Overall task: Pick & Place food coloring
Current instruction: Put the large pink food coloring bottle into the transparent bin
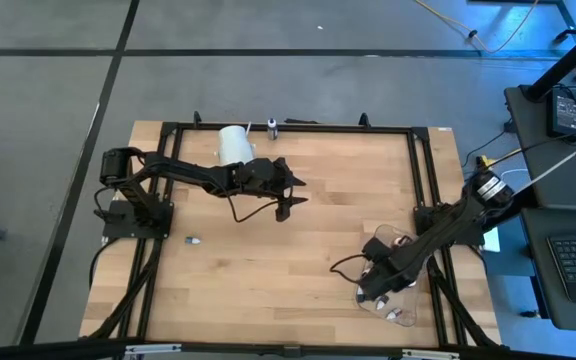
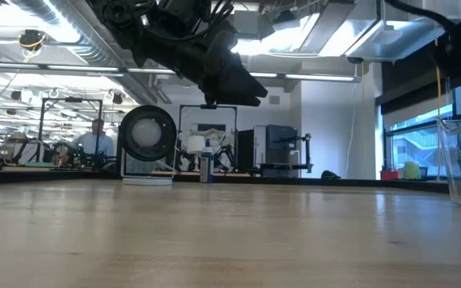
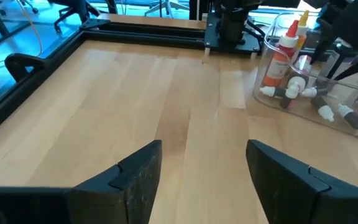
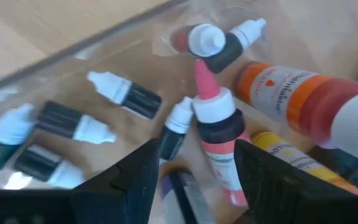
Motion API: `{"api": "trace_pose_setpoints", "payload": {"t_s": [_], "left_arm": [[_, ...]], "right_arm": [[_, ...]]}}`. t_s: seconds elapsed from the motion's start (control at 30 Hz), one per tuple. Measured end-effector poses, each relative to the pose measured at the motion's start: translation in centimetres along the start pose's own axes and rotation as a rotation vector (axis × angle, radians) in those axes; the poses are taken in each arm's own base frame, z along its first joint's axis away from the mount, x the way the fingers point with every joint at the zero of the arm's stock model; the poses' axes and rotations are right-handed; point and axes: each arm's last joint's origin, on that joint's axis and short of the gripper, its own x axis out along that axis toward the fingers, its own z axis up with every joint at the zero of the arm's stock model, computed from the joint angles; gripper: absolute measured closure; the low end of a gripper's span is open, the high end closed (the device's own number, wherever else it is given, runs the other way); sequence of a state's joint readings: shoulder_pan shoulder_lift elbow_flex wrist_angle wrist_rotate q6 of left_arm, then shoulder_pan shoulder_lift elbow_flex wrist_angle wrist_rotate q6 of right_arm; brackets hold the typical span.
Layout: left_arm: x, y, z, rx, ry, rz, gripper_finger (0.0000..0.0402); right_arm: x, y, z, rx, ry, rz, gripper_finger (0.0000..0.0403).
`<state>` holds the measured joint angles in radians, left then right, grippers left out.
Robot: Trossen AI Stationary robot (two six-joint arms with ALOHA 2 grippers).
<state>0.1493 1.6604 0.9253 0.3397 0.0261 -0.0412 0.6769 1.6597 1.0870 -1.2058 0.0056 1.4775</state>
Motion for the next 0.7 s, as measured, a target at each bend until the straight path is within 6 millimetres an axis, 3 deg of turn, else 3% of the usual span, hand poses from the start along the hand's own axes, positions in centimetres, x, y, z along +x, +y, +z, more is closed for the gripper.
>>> {"api": "trace_pose_setpoints", "payload": {"t_s": [0.7], "left_arm": [[0.0,-0.2,0.0,0.003,0.0,-0.005,0.0172]], "right_arm": [[3.6,-0.3,-0.2,-0.068,0.071,-0.129,0.0194]]}}
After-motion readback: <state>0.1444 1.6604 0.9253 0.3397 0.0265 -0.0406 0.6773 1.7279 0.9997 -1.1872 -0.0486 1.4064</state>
